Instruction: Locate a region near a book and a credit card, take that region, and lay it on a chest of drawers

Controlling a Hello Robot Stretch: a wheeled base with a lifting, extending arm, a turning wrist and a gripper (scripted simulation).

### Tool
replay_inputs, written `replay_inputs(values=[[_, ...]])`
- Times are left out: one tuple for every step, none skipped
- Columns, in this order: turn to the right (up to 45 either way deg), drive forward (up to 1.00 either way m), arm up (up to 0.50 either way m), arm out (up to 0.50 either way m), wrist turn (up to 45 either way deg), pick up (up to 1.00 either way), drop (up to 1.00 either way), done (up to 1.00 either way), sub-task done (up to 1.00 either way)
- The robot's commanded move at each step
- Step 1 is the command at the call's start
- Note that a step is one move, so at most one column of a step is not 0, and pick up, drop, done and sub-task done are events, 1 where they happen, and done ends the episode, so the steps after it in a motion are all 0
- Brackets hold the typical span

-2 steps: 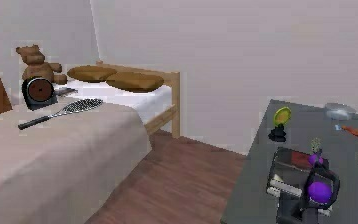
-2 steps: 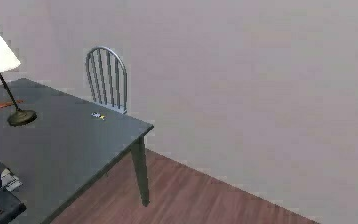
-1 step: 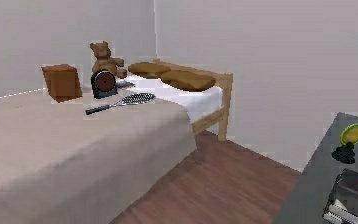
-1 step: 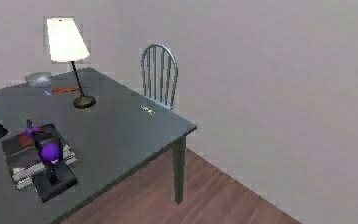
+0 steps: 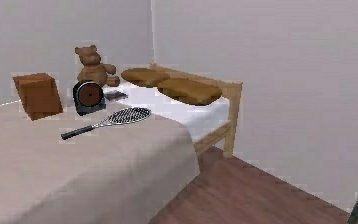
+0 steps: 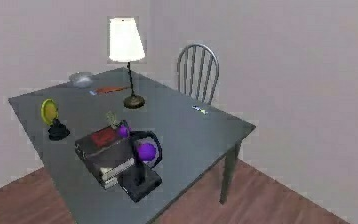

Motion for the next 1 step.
replay_inputs(values=[[-15.0, 0.00, 0.00, 0.00, 0.0, 0.00, 0.00, 0.00, 0.00]])
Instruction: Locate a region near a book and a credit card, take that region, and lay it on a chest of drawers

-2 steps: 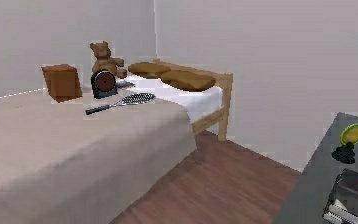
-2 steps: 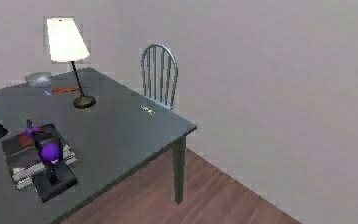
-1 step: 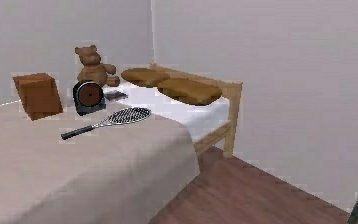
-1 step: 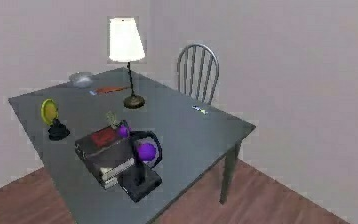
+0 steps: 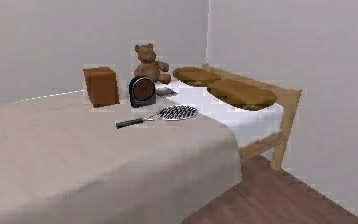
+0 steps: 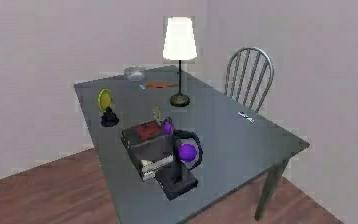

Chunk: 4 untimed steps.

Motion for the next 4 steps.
replay_inputs(values=[[0.0, 0.40, 0.00, 0.00, 0.0, 0.00, 0.00, 0.00, 0.00], [45.0, 0.00, 0.00, 0.00, 0.0, 0.00, 0.00, 0.00, 0.00], [21.0, 0.00, 0.00, 0.00, 0.0, 0.00, 0.00, 0.00, 0.00], [0.0, 0.75, 0.00, 0.00, 0.0, 0.00, 0.00, 0.00, 0.00]])
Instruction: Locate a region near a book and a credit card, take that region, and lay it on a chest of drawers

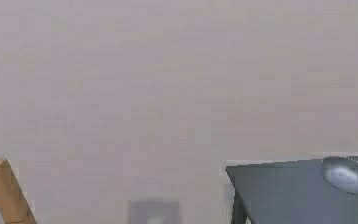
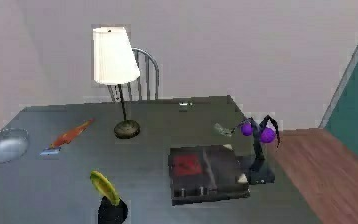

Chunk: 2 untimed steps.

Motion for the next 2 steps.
replay_inputs(values=[[-33.0, 0.00, 0.00, 0.00, 0.0, 0.00, 0.00, 0.00, 0.00], [45.0, 0.00, 0.00, 0.00, 0.0, 0.00, 0.00, 0.00, 0.00]])
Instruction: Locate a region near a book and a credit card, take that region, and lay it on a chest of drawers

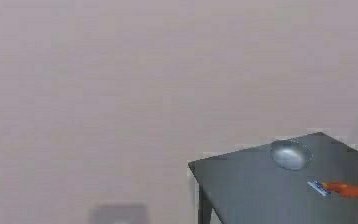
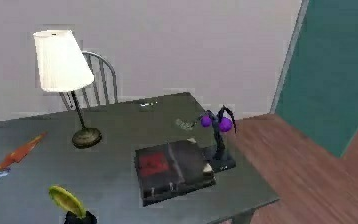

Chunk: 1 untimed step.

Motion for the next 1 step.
replay_inputs(values=[[45.0, 0.00, 0.00, 0.00, 0.0, 0.00, 0.00, 0.00, 0.00]])
